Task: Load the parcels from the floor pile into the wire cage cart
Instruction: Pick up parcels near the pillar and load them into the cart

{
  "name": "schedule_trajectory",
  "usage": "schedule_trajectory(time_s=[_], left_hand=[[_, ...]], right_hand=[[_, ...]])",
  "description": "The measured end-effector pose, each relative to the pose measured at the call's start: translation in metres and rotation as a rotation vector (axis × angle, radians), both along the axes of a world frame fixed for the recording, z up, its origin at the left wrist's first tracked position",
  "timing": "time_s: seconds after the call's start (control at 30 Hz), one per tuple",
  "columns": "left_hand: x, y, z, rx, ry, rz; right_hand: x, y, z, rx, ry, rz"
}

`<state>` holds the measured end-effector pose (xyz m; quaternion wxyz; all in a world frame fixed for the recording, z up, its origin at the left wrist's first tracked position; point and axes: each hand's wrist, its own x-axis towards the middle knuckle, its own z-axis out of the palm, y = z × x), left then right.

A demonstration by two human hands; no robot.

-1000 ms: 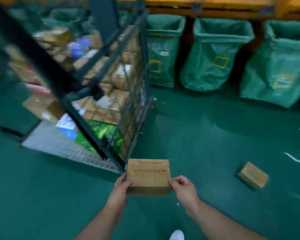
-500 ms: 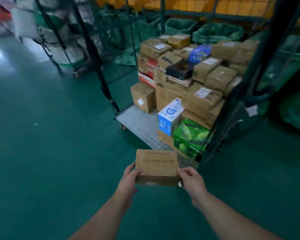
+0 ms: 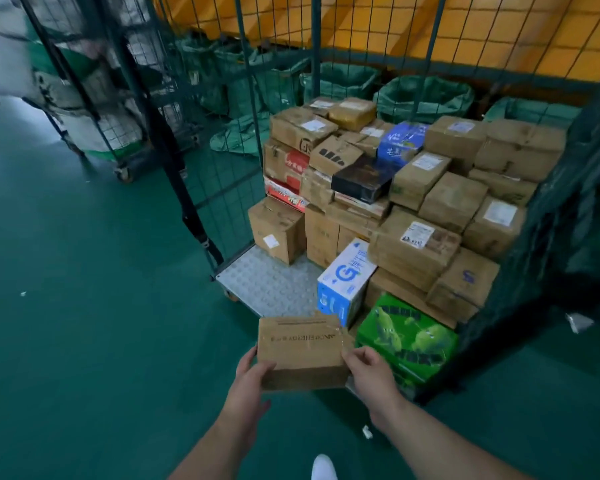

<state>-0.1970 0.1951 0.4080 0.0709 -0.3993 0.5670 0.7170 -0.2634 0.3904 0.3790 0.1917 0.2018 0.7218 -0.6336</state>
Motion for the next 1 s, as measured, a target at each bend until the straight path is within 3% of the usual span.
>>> schedule_trajectory(time_s=[0.4,0.67,0.83,1.0], left_hand=[[-0.185,-0.103,0.014,-0.062,0.031,0.045],[-0.302,-0.198,-0.002,-0.033,0.048,-0.057],[-0.384,-0.231,-0.006,-0.007,0.002,-0.231],[-0.465,-0.189,0.000,-0.047,0.012,-0.513]], right_hand=[[-0.202,-0.101,0.021,-0.026,-0.030,0.086],[-0.295,-0.189,0.019,-0.103,-0.058,0.121],[-0.337,-0.211,0.029,-0.245,-0.156,-0.086],[-0.357,-0.170,0.032,-0.273,-0.110,-0.447]])
